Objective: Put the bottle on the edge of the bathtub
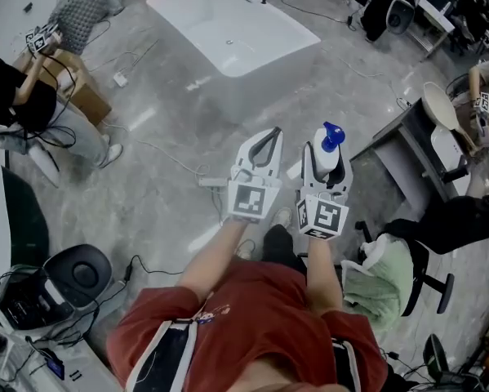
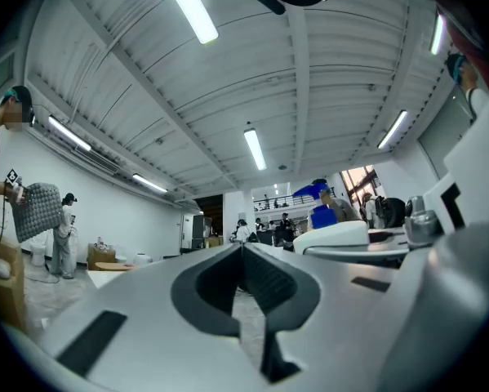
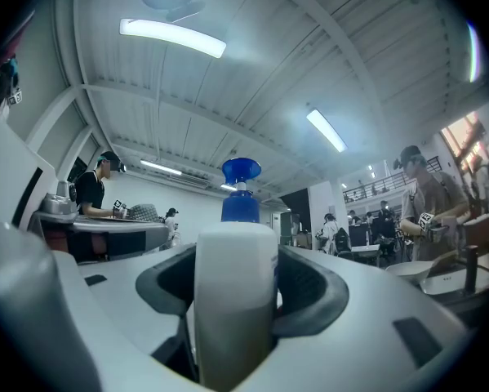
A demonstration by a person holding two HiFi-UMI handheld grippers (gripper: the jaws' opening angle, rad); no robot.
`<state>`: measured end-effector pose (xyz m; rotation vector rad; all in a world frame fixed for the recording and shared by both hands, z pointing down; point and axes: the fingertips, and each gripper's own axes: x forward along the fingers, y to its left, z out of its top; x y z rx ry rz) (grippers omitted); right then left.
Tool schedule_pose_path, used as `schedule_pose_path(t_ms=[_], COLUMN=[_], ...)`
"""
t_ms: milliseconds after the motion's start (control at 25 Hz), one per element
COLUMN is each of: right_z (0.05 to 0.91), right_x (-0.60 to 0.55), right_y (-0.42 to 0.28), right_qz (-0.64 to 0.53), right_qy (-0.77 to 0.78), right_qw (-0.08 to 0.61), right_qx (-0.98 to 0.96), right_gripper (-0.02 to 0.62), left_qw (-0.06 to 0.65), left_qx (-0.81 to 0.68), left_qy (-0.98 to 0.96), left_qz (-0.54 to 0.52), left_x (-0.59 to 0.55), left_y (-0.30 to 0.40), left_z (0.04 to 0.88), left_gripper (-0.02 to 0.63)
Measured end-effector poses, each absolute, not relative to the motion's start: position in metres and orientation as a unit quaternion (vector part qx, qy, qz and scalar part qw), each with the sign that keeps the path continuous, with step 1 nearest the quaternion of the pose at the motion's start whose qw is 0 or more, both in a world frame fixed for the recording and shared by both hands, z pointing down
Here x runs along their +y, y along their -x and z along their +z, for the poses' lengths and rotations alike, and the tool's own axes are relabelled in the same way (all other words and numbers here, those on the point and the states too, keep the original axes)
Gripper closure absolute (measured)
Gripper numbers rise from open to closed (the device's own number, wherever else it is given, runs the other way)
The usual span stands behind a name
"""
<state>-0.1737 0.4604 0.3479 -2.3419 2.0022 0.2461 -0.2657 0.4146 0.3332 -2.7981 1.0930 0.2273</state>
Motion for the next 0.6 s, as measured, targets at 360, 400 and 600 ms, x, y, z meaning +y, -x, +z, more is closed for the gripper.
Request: schedule_pose_path(t_ms=[360,400,600], right_z=[0.355,0.356,0.355], right_x=[0.387,0.379,0.34], right_y=[0.123,0.114,0.065], right_qz=[0.074,0.073,0.07], right_qy=[0.747,0.747,0.748], right_qw=[0.028,0.028,0.031], right_qx=[0.66,0.661,0.659], right_gripper=[0.324,0.325,0.324], left_qw=[0.073,0.075,0.077], left_qx=[0.376,0.377,0.374], left_qy=[0.921,0.921,0.921], left_qz=[0.072,0.071,0.072], left_x=[0.345,0.337,0.298], left_y=[0.215,0.206,0.155], left_z=[0.336,0.336,0.331], left_gripper=[0.591,0.591,0.591])
